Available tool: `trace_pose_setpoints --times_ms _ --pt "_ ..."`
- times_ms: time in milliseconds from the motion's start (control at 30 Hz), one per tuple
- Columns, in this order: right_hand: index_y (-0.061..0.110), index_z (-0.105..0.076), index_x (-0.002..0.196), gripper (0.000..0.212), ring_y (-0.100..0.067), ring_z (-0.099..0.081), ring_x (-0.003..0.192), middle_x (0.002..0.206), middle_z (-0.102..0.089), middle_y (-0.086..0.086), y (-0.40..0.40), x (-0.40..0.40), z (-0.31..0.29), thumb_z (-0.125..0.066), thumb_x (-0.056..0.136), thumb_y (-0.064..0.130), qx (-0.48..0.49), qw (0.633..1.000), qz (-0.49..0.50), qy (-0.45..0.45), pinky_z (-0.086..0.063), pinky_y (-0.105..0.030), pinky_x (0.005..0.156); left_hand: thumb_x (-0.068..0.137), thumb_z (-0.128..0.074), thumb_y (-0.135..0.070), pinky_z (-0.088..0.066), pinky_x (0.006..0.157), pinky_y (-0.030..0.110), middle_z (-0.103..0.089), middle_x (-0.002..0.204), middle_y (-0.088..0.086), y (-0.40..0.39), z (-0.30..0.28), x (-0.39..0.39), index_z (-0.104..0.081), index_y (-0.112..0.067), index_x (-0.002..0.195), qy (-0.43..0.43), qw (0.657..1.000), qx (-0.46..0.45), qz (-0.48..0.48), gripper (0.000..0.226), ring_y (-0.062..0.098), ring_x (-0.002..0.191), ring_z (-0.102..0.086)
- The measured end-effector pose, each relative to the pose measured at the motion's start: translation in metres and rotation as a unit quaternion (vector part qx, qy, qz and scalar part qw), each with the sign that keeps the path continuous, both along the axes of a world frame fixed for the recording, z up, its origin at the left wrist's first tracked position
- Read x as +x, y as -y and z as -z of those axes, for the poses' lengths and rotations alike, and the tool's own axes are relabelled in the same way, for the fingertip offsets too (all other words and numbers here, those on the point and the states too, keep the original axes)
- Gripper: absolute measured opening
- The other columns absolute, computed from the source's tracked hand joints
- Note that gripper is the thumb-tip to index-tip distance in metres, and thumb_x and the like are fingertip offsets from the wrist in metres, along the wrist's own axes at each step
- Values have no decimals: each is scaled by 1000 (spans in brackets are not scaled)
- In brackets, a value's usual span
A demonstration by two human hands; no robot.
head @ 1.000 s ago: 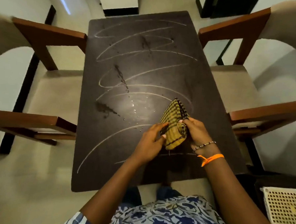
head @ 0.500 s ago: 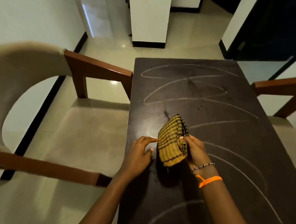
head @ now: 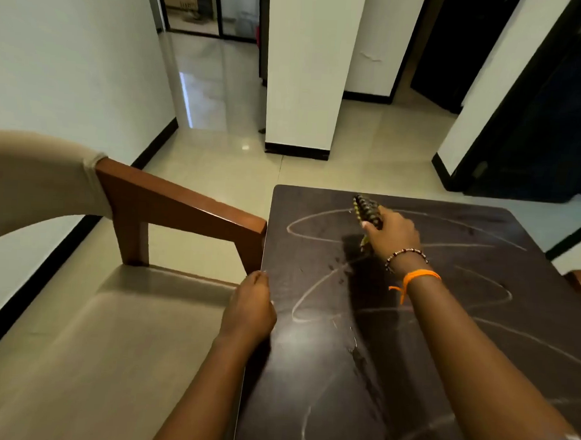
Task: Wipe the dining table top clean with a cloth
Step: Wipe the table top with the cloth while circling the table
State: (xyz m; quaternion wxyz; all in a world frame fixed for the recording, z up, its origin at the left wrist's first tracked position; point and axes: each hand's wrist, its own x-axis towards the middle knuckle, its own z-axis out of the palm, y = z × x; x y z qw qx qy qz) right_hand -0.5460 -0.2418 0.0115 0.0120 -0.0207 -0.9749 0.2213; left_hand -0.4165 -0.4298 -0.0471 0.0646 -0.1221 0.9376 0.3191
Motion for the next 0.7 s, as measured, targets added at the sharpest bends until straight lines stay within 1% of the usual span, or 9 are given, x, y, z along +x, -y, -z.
trace_pose_setpoints --times_ms 67,100,167,233,333,467,533,600,700 --pt "11 -21 148 63 -32 -21 142 155 -22 -13 4 -29 29 -39 97 42 35 994 -61 87 -19 -47 112 93 -47 -11 -42 100 37 -47 133 9 1 7 -23 -48 -10 127 1 1000 4 -17 34 26 117 -50" --pt "15 -11 150 66 -29 -8 146 159 -8 -8 5 -36 46 -33 97 47 61 988 -79 121 -8 -51 115 93 -47 -11 -43 97 36 -49 130 10 1 10 -29 -50 -8 124 4 999 2 -32 31 27 114 -51" --pt "27 -5 150 65 -25 3 147 160 4 -4 7 -44 81 -26 95 55 121 982 -85 120 4 -53 114 94 -47 -13 -44 89 31 -51 126 11 0 17 -37 -51 -8 121 -7 998 -14 -57 28 25 110 -53" --pt "33 -8 149 61 -23 4 147 160 3 -4 20 -46 106 -25 95 56 145 985 -68 66 6 -51 115 94 -48 -17 -42 83 24 -52 125 8 1 25 -39 -49 -11 123 -31 997 -33 -58 30 22 109 -53" --pt "33 -11 149 59 -23 1 147 160 0 -4 57 -54 115 -28 96 51 128 988 -81 16 5 -49 115 94 -49 -21 -42 80 23 -52 123 4 3 28 -36 -50 -15 122 -54 996 -57 -36 29 18 106 -53" --pt "31 -11 149 57 -22 1 147 160 -1 0 120 -50 115 -31 97 44 121 970 -210 -3 2 -46 116 92 -50 -25 -46 72 26 -59 105 6 4 21 -42 -60 -13 101 -36 995 -93 -11 18 20 91 -58" --pt "34 -14 148 56 -19 -2 147 160 -5 4 127 -45 115 -32 96 43 118 954 -276 -14 -2 -46 115 90 -54 -25 -52 76 33 -63 101 8 4 11 -51 -62 -12 97 -9 993 -119 -25 17 23 89 -61" --pt "40 -16 147 55 -16 -7 146 159 -10 10 111 -51 112 -33 94 46 139 937 -319 -38 -8 -48 112 85 -61 -28 -52 82 36 -63 108 8 4 4 -62 -59 -12 105 21 989 -141 -38 25 26 97 -61" --pt "50 -15 143 55 -18 -5 146 157 -11 16 62 -70 110 -34 92 53 165 942 -291 -36 -3 -56 111 78 -71 -33 -50 90 38 -59 118 10 2 1 -75 -53 -9 116 97 986 -129 -40 48 28 107 -58"
